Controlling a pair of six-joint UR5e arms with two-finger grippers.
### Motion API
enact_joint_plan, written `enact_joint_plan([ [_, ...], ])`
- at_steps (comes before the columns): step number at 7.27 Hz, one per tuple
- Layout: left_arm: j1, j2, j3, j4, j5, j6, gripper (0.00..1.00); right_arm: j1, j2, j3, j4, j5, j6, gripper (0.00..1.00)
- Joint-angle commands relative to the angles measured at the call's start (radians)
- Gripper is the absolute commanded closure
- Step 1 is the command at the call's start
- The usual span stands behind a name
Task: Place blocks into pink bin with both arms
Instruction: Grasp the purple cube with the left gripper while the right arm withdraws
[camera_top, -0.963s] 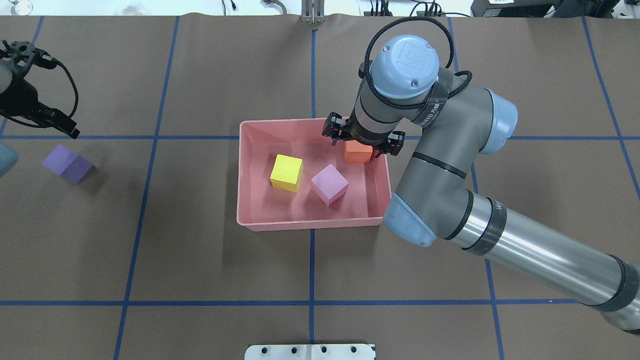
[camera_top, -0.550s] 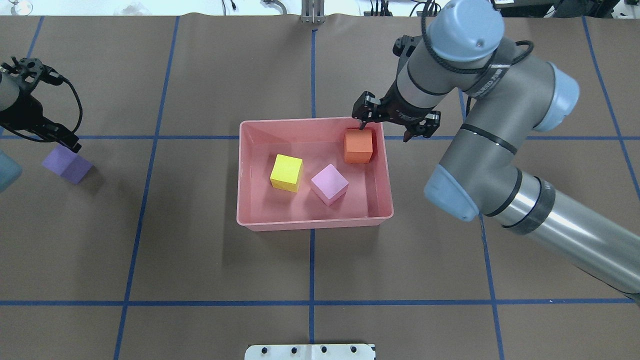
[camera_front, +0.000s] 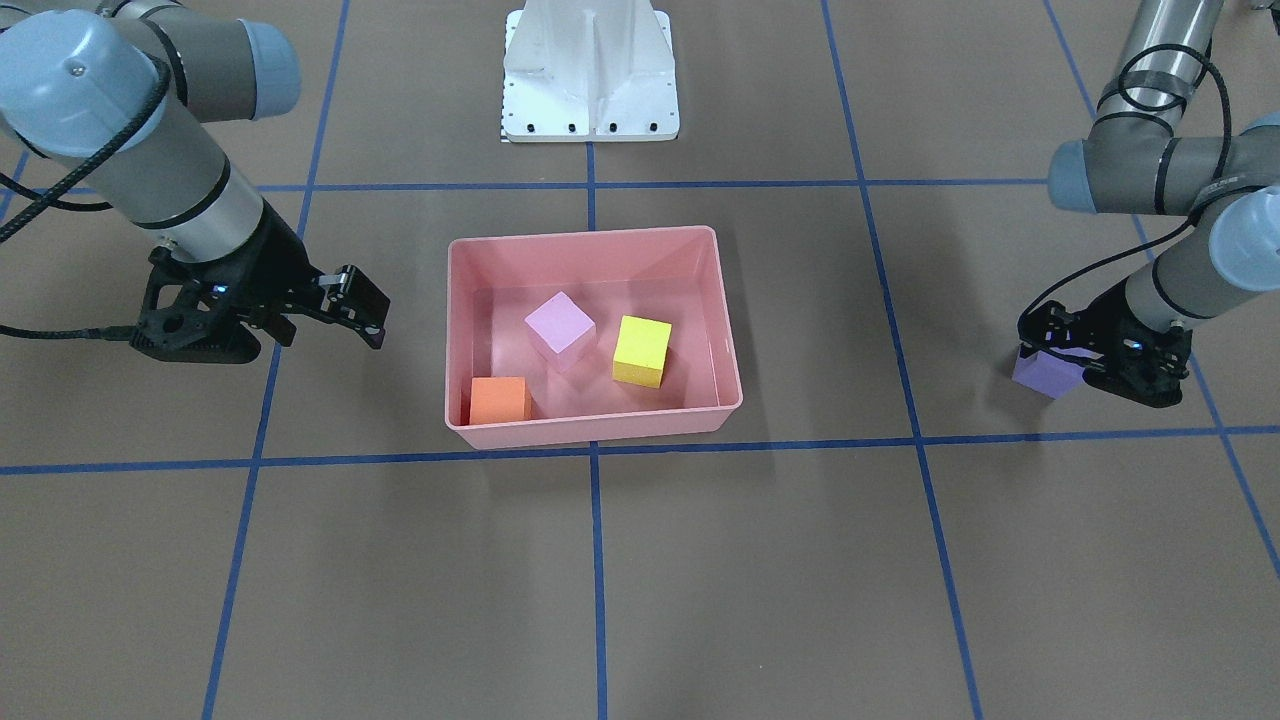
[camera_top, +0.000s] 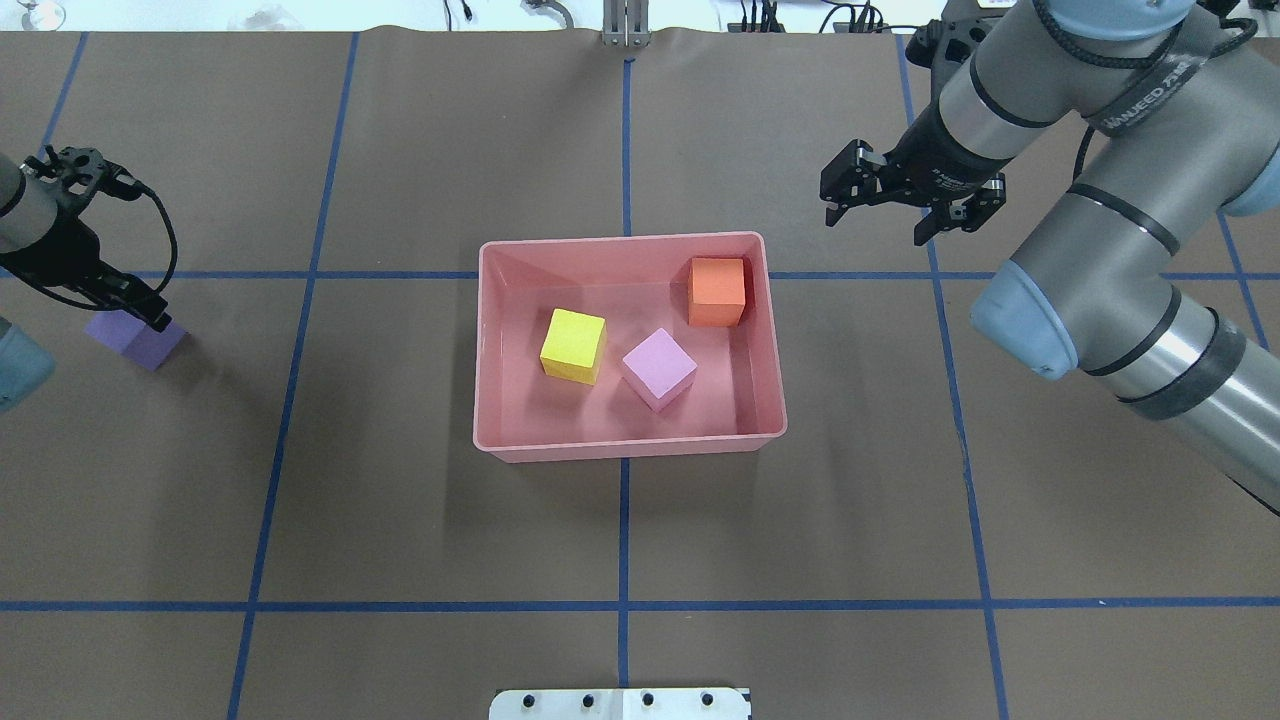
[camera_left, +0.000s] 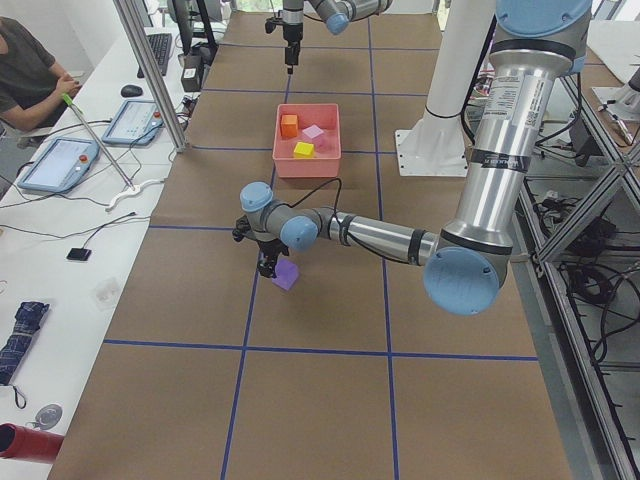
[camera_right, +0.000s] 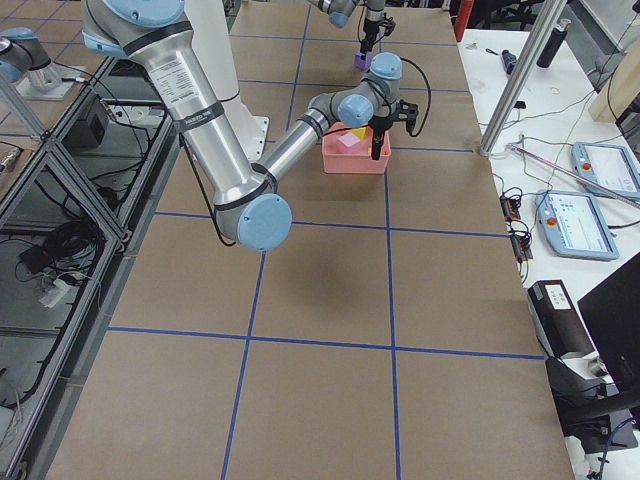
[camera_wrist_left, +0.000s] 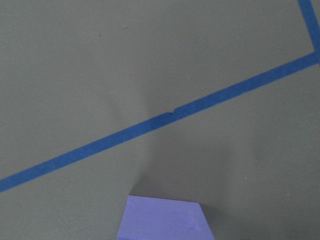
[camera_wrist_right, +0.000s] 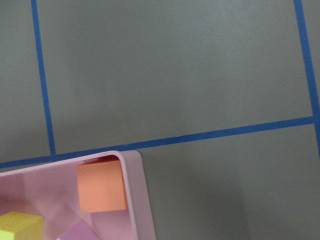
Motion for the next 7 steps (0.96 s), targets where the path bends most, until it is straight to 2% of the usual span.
enact_joint_plan([
  [1, 0.003, 0.000, 0.009, 0.001, 0.006, 0.002, 0.13, 0.022, -0.015, 0.001, 0.000, 0.020, -0.020, 0.00],
  [3, 0.007, 0.020, 0.013, -0.002, 0.006, 0.003, 0.14, 0.060, -0.051, 0.019, 0.000, 0.046, -0.040, 0.00],
  [4, 0.015, 0.020, 0.012, -0.002, 0.005, 0.002, 0.19, 0.083, -0.063, 0.022, -0.001, 0.063, -0.080, 0.00],
  [5, 0.016, 0.020, 0.009, -0.002, 0.005, -0.003, 0.46, 0.105, -0.080, 0.022, -0.001, 0.081, -0.097, 0.00],
  [6, 0.016, 0.020, 0.007, 0.000, 0.002, -0.009, 0.79, 0.128, -0.120, 0.029, 0.000, 0.095, -0.158, 0.00],
  [7, 0.016, 0.013, -0.020, 0.009, -0.014, -0.012, 1.00, 0.154, -0.160, 0.044, 0.002, 0.104, -0.214, 0.00],
])
